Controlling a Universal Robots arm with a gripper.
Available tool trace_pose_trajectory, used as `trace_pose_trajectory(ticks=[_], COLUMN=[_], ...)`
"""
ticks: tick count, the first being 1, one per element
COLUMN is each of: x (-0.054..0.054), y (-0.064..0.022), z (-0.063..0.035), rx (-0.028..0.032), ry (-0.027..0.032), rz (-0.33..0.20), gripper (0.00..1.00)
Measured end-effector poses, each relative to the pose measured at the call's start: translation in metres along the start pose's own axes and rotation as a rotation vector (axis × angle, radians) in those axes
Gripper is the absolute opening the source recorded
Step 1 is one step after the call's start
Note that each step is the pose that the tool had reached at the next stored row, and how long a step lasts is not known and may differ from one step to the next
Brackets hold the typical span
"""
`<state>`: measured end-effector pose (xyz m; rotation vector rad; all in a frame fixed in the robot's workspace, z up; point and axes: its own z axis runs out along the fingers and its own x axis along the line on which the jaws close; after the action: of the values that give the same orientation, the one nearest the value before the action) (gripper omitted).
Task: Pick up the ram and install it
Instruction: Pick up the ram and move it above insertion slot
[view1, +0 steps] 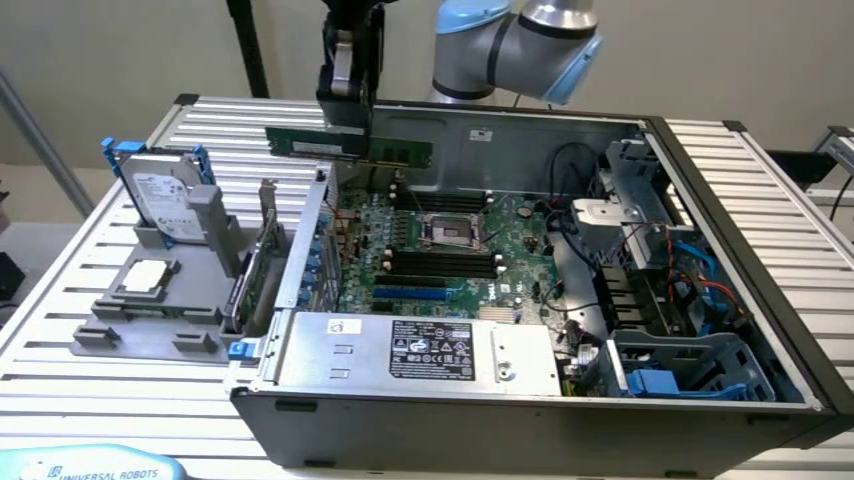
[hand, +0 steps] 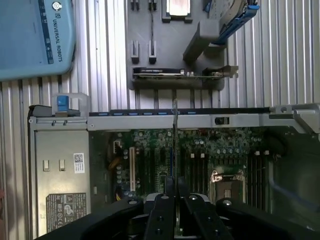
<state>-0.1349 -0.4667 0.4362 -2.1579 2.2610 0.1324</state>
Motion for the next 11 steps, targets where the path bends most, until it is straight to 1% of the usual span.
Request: trace_pose_trajectory(ticks=[4, 8, 11], x=[-0.017, -0.029, -0.037], y=[-0.0058, -0.0184, -0.0297], z=[0.0056, 0.0127, 0.0182], rx=[0.0001, 0.0, 0.0], ry=[-0.0002, -0.0001, 0.0], rz=[0.0, 0.0, 0.0], gripper=[0.13, 0.13, 0.13])
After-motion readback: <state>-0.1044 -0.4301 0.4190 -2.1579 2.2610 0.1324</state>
